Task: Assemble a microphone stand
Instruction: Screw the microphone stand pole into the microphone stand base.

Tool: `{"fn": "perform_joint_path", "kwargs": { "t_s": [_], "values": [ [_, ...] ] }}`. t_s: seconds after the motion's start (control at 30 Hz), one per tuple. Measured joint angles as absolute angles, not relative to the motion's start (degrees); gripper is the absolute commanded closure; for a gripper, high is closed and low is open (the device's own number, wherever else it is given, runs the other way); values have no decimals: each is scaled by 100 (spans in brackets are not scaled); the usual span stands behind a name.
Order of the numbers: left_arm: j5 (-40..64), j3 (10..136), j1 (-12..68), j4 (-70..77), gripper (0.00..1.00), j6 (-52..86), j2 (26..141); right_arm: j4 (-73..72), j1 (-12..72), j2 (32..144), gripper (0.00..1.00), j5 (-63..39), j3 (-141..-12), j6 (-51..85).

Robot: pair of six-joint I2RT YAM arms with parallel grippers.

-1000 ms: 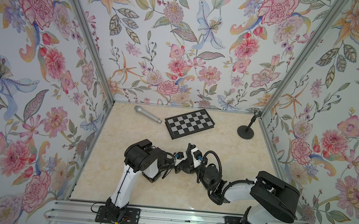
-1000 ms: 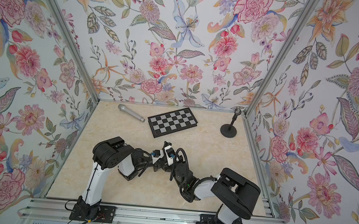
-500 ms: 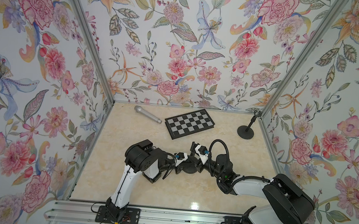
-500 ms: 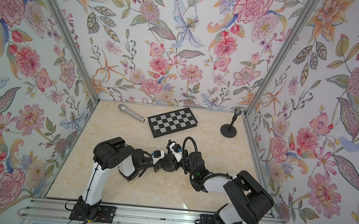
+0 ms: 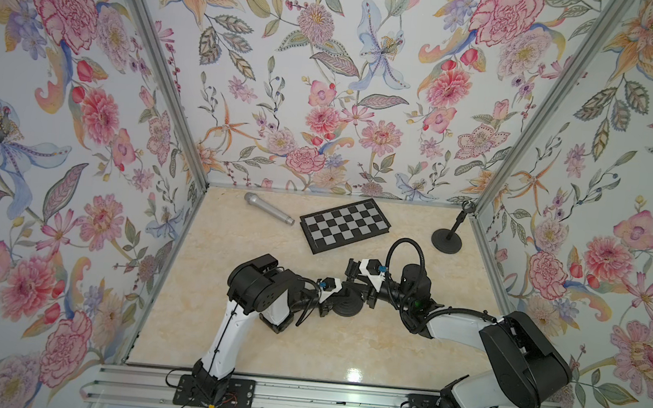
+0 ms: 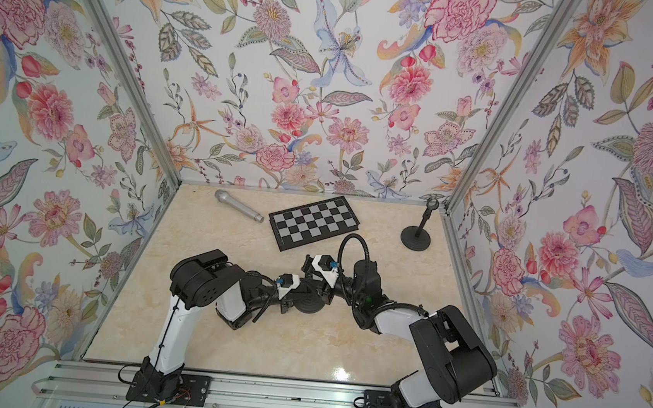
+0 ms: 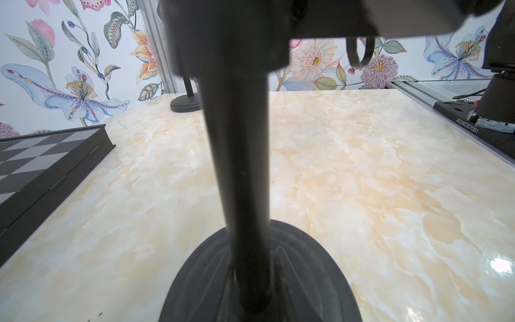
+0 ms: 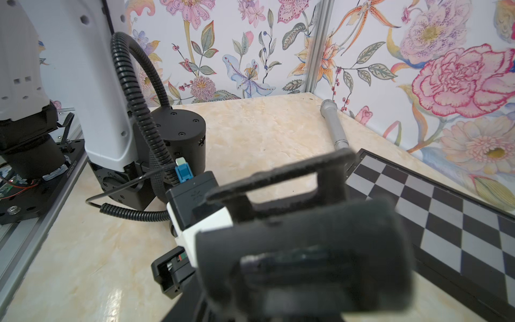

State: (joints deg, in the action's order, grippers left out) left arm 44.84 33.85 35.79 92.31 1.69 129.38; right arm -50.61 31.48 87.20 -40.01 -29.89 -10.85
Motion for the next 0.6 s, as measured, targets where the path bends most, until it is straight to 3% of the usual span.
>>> {"fn": "perform_joint_path", "kwargs": {
  "t_s": [0.07, 0.17, 0.23, 0.47, 0.6],
  "values": [
    [4480, 3387, 3579, 9231, 73, 169, 12938, -5113, 3157, 8766, 100, -3863, -2998, -978],
    [4469, 3387, 3579, 9231, 72, 167, 12938, -5363, 3417, 8742, 100, -3177, -2853, -751],
    [4458, 3387, 3579, 9231, 72, 169, 12938, -5712, 3824, 8619, 100, -2132, -2563, -593],
    [4414, 3387, 3579, 9231, 71, 191, 12938, -6464, 5905, 8917, 100, 3011, -2386, 189],
    [4414, 3385, 3579, 9231, 71, 191, 12938, -6600, 6425, 9480, 100, 4504, -2842, 174]
  ]
}}
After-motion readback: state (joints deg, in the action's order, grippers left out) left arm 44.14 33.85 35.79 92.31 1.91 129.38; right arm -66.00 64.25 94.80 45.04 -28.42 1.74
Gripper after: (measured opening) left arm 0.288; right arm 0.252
